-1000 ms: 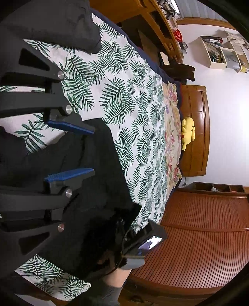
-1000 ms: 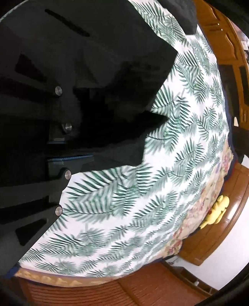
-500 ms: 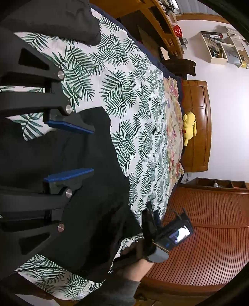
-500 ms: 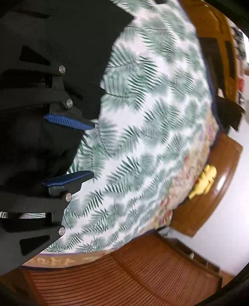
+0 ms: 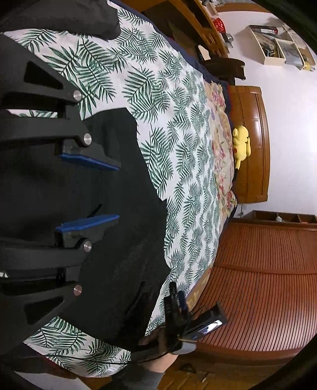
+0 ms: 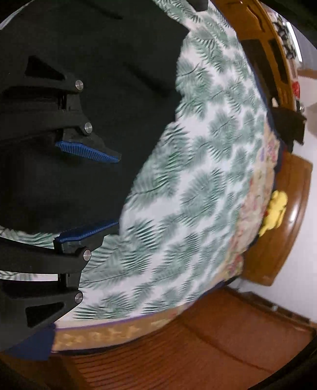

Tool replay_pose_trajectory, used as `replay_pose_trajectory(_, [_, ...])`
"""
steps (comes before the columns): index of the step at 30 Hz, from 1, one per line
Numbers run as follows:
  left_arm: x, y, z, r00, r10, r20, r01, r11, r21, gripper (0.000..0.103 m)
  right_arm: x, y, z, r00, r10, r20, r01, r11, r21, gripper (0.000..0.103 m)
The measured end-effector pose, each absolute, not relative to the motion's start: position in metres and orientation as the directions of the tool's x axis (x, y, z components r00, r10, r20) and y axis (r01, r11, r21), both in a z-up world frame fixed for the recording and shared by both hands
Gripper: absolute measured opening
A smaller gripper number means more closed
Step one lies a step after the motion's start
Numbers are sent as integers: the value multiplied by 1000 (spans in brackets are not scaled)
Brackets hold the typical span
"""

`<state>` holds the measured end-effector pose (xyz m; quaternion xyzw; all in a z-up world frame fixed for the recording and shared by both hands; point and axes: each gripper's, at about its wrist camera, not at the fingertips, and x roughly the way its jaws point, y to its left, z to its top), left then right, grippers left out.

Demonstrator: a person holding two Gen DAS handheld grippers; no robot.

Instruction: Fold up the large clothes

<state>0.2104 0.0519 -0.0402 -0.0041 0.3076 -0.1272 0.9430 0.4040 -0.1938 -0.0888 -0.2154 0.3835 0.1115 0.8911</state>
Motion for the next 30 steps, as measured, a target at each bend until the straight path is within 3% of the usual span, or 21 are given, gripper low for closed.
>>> replay_pose_trajectory(16, [203, 31, -40, 776, -234, -585, 263, 964, -36, 35, 279, -265, -110, 638, 174, -750, -377, 920, -107, 50])
replay_pose_trajectory(25, [191, 22, -38, 781, -229, -581, 276, 961, -8, 35, 250, -305, -160, 560, 92, -824, -338, 933, -126, 50])
replay_pose_trajectory(30, [180, 20, -40, 772, -239, -588, 284, 959, -18, 35, 239, -309, -149, 586, 81, -806, -323, 936, -141, 50])
